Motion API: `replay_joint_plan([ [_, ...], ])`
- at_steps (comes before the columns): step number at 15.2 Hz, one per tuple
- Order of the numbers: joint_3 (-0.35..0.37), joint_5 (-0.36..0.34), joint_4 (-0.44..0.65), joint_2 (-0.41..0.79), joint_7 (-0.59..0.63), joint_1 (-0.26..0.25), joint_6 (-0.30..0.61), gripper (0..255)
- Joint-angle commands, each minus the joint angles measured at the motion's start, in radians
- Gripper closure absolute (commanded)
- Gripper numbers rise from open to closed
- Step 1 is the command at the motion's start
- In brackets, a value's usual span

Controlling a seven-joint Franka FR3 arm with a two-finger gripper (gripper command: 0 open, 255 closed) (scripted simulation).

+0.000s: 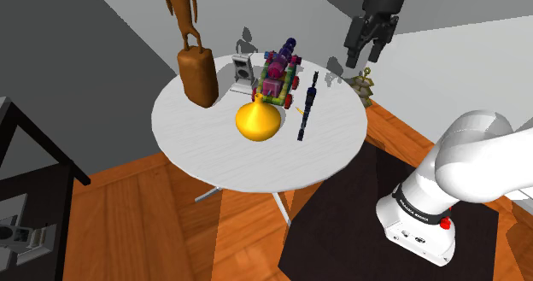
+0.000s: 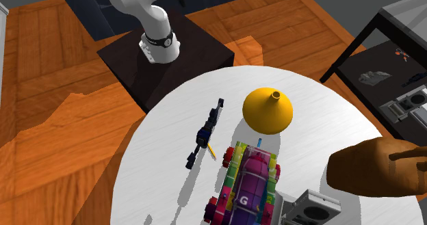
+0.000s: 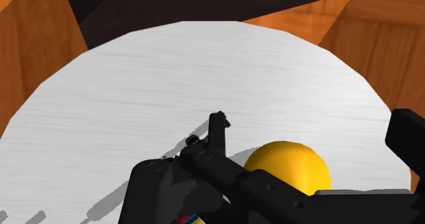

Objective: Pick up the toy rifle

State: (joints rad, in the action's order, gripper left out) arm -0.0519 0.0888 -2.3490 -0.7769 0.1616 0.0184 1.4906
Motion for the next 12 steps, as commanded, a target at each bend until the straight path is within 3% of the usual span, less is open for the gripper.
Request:
replay_joint_plan([
  [1, 0.000, 0.000, 0.000, 0.000, 0.000, 0.000, 0.000, 0],
  [12, 0.015, -0.037, -0.046, 0.291, 0.174, 0.095, 0.357, 0],
])
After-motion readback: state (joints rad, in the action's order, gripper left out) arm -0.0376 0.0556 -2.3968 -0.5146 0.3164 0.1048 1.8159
